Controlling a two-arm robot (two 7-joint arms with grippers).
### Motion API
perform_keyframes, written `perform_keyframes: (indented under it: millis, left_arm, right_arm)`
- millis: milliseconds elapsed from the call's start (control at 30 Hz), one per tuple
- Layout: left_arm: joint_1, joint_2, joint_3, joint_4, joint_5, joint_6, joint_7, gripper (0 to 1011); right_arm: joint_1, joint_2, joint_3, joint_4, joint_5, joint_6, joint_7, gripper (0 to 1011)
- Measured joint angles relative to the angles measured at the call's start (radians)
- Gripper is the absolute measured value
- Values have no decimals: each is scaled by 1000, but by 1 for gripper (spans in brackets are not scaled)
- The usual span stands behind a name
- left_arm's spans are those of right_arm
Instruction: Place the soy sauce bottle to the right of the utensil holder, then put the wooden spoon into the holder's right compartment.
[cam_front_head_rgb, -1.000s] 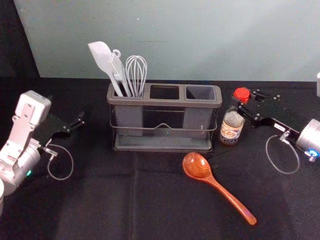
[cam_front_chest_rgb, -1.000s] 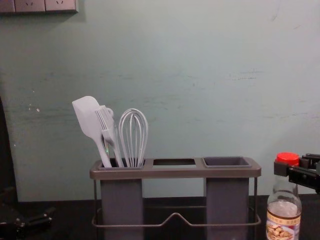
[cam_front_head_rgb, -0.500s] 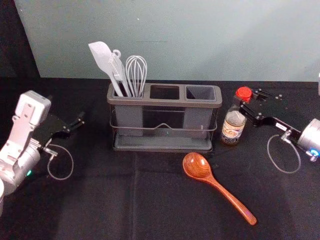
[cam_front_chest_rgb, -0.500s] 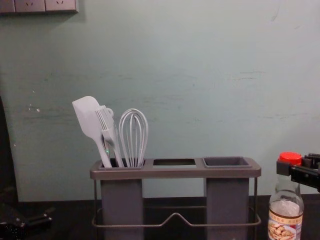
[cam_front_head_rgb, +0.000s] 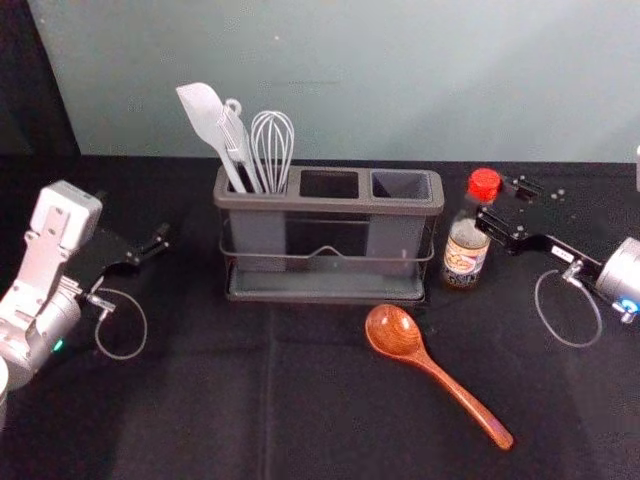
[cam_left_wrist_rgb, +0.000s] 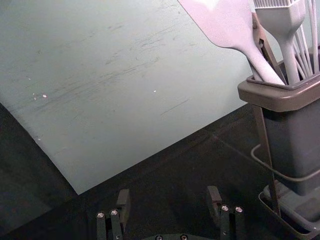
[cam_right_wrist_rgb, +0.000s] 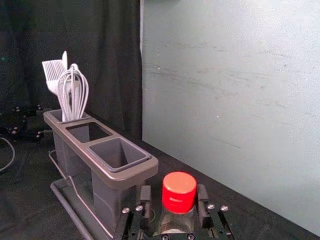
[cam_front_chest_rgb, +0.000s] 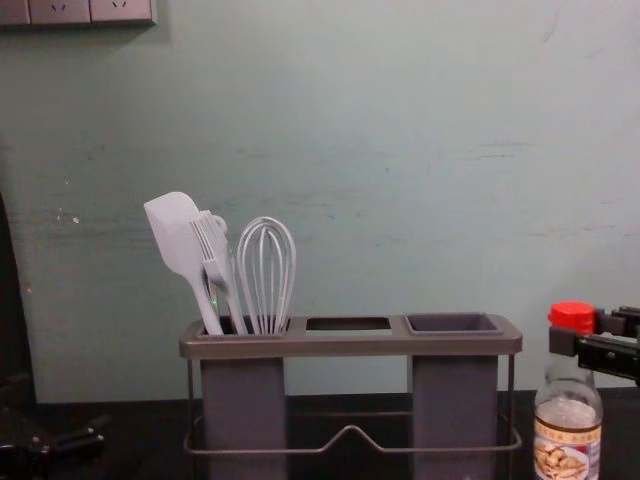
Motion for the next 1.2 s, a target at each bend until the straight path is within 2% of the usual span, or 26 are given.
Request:
perform_keyframes:
  millis: [33,233,333,367,400,467,567,1067,1200]
  left_arm:
    - [0,0,0,0,0,0,0,1005]
    - [0,0,0,0,0,0,0,1005]
    - [0,0,0,0,0,0,0,1005]
    - [0,0,0,0,0,0,0,1005]
    - [0,0,0,0,0,0,0,1005]
    - [0,0,0,0,0,0,0,1005]
    - [0,0,0,0,0,0,0,1005]
    - [0,0,0,0,0,0,0,1005]
    - [0,0,0,0,0,0,0,1005]
  right_arm:
    - [0,0,0,0,0,0,0,533]
    - [0,0,0,0,0,0,0,748]
    - [0,0,0,0,0,0,0,816]
    - [0,0,0,-1,0,0,0,868]
    - [0,0,0,-1,0,0,0,868]
    - [0,0,0,-1,1,-1,0,955]
    - [0,0,0,0,1,-1,0,1004]
    - [0,0,0,-1,1,-2,0,1004]
    - [-11,9,12,-22,4,-11,-2,1004]
